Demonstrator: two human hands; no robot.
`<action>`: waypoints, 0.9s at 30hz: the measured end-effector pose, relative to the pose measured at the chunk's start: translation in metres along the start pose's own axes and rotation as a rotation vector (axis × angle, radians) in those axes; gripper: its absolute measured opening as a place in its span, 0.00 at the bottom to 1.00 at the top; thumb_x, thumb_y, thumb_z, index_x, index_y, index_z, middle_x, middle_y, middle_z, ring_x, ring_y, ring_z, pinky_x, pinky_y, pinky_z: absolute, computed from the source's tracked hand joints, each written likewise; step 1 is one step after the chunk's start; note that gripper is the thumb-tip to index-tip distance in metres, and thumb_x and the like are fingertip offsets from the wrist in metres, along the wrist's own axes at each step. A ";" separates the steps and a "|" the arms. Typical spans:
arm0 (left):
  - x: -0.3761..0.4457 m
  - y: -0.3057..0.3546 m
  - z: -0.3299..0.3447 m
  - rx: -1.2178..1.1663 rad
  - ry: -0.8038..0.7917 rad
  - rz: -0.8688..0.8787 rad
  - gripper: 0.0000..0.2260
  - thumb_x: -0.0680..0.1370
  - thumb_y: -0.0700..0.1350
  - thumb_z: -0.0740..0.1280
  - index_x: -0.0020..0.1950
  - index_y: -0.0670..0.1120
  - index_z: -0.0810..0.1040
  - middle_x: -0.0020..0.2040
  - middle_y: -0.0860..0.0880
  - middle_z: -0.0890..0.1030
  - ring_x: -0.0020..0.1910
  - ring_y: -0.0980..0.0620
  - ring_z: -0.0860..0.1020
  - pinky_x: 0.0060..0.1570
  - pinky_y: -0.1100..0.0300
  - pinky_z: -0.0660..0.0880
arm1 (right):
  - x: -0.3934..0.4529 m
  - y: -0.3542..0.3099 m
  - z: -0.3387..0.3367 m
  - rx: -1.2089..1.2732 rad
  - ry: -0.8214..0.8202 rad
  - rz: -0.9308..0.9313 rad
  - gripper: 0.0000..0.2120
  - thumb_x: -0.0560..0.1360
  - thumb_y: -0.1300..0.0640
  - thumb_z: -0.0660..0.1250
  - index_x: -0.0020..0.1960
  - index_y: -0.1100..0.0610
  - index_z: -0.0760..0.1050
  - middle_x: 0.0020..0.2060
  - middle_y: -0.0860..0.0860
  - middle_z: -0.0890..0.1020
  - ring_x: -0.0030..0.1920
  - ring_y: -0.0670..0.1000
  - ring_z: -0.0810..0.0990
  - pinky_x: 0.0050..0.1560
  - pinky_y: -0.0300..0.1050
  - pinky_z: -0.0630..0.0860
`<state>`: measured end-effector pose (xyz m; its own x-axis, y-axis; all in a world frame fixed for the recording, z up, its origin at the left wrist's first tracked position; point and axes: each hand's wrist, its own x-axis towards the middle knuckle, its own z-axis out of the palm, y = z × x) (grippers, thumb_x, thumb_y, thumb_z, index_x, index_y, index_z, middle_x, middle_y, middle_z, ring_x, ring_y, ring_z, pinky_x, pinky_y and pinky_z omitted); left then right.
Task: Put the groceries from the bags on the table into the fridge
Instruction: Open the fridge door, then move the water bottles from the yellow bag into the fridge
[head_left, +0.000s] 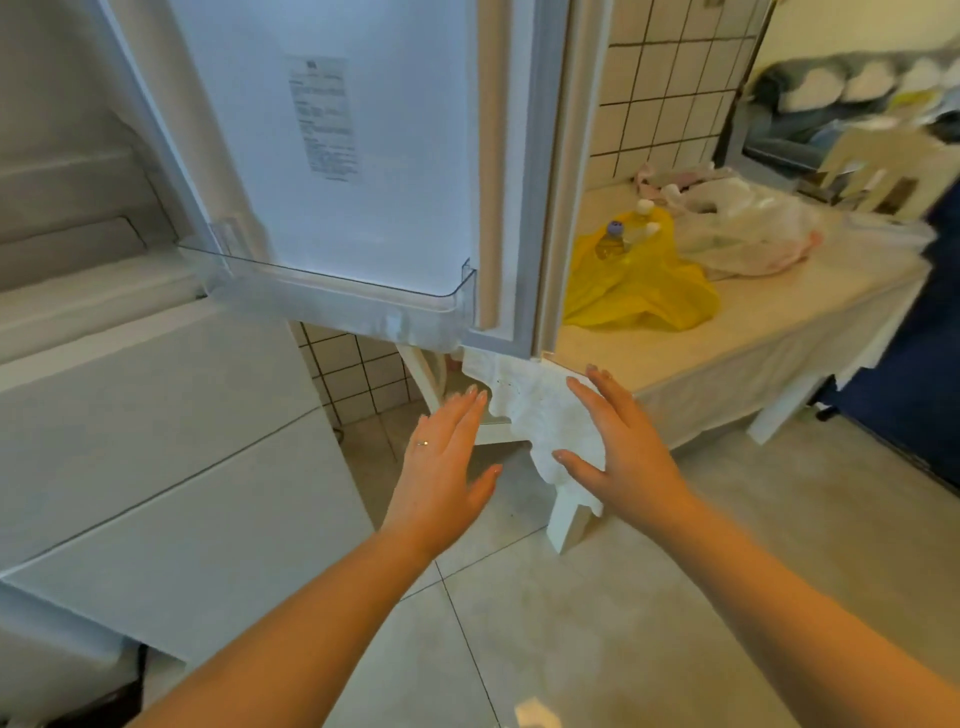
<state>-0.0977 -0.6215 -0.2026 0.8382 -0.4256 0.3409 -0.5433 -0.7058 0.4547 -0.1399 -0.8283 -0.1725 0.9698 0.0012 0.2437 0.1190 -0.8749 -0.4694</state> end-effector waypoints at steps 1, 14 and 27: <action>0.005 0.007 0.008 -0.029 0.000 0.022 0.36 0.76 0.53 0.67 0.75 0.56 0.47 0.76 0.55 0.56 0.75 0.55 0.53 0.72 0.57 0.49 | -0.002 0.006 -0.004 0.012 0.015 0.031 0.34 0.74 0.45 0.65 0.75 0.48 0.53 0.76 0.46 0.50 0.75 0.48 0.49 0.72 0.45 0.54; 0.128 0.090 0.109 -0.215 -0.038 0.126 0.33 0.76 0.52 0.66 0.71 0.61 0.46 0.73 0.59 0.54 0.74 0.55 0.54 0.71 0.60 0.52 | 0.045 0.158 -0.051 0.131 0.169 0.160 0.32 0.73 0.49 0.69 0.73 0.49 0.60 0.75 0.51 0.55 0.75 0.52 0.53 0.71 0.49 0.58; 0.308 0.156 0.208 -0.233 0.201 -0.127 0.33 0.75 0.47 0.70 0.73 0.52 0.54 0.74 0.49 0.62 0.72 0.54 0.60 0.69 0.61 0.56 | 0.206 0.333 -0.136 0.161 0.068 -0.052 0.31 0.71 0.51 0.72 0.71 0.53 0.64 0.74 0.54 0.59 0.73 0.53 0.57 0.68 0.40 0.55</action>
<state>0.0857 -0.9804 -0.1975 0.8867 -0.2058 0.4141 -0.4503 -0.5875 0.6723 0.0708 -1.1852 -0.1632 0.9455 0.0070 0.3255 0.2065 -0.7857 -0.5831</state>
